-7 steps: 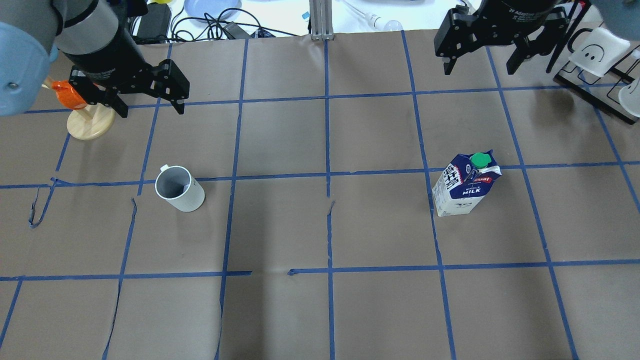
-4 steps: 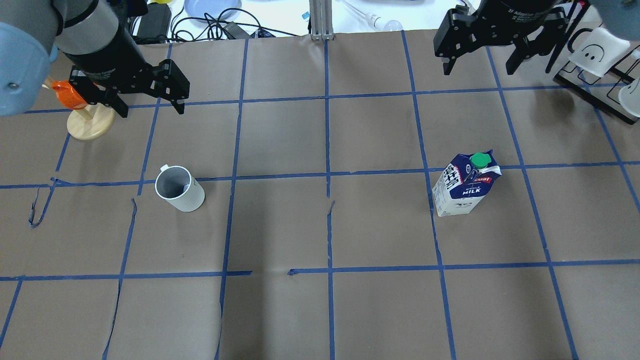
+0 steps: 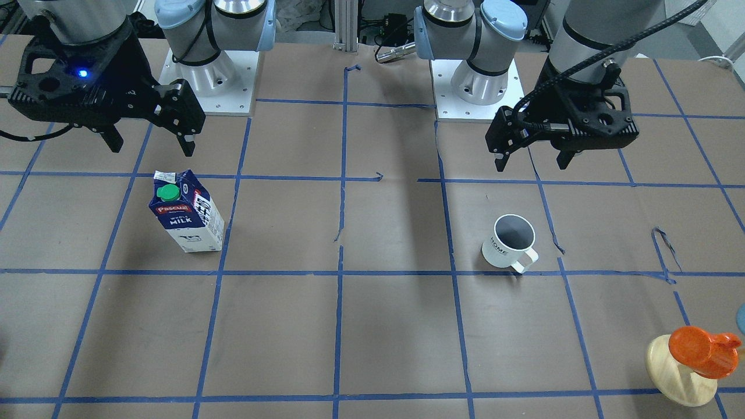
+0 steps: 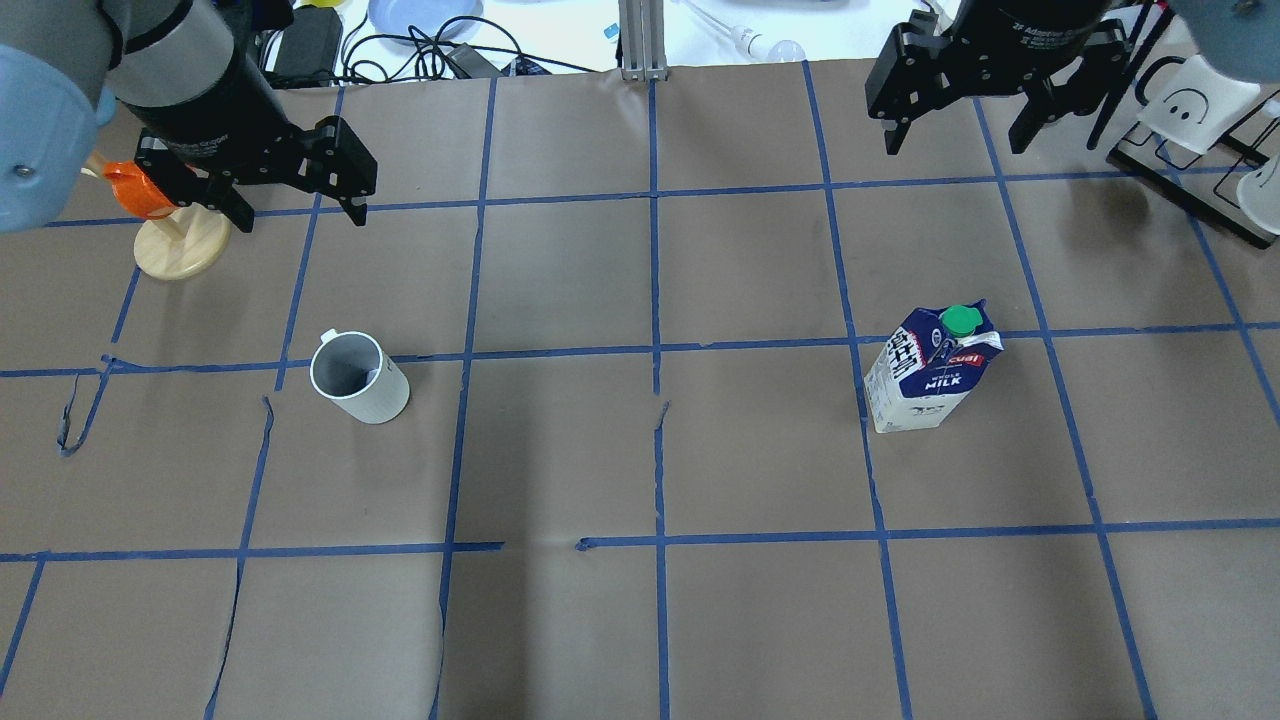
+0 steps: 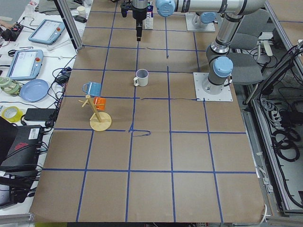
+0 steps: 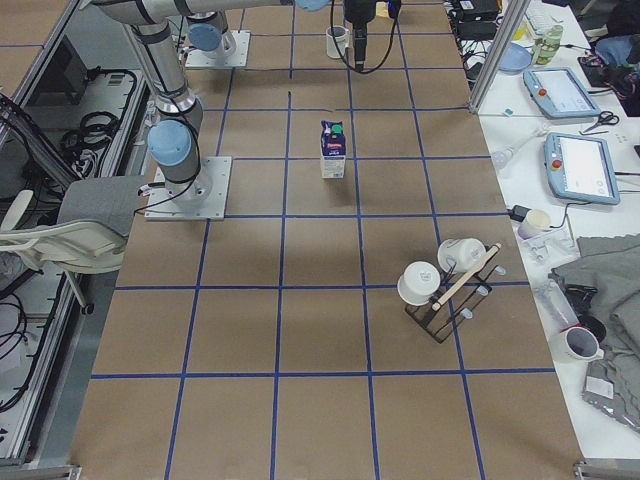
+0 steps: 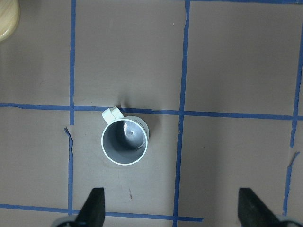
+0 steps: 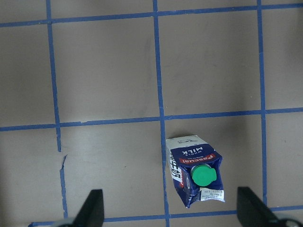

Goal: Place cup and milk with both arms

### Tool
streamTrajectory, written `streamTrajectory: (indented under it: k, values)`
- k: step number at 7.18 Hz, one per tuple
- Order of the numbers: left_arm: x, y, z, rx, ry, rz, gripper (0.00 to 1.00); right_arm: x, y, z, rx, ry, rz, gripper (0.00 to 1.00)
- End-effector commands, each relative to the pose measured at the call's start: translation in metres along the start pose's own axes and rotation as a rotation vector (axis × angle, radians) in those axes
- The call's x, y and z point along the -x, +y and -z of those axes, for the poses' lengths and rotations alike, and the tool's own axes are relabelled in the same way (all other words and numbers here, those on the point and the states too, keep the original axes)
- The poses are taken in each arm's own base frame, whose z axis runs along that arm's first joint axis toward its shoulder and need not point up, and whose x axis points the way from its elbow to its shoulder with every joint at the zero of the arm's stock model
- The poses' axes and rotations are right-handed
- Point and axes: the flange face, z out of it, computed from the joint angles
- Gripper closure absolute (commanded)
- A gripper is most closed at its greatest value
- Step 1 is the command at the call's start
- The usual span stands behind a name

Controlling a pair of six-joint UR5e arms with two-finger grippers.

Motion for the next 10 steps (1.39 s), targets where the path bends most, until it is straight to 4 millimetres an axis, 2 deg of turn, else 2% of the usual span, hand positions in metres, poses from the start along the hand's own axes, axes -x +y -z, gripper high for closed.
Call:
streamTrajectory:
  k: [1,5,6,9,10]
  values:
    - [-0.0002,0.0039,0.0004,0.001,-0.001,-0.001,0.00,-0.0005,0.0052,-0.0098,0.021,0.003,0.006,0.00]
    - [-0.0003,0.0045,-0.0019,0.006,-0.001,0.000,0.00,0.0013,0.0064,-0.0097,0.021,0.000,0.009,0.00]
    - [0.0046,0.0016,0.0064,-0.014,-0.001,0.001,0.00,0.0014,0.0064,-0.0097,0.021,-0.002,0.009,0.00]
    - [0.0052,0.0008,0.0016,-0.003,-0.002,-0.001,0.00,0.0014,0.0064,-0.0097,0.021,-0.002,0.007,0.00]
    - [0.0060,0.0067,0.0040,-0.004,-0.002,-0.007,0.00,0.0015,0.0059,-0.0106,0.022,-0.002,0.007,0.00]
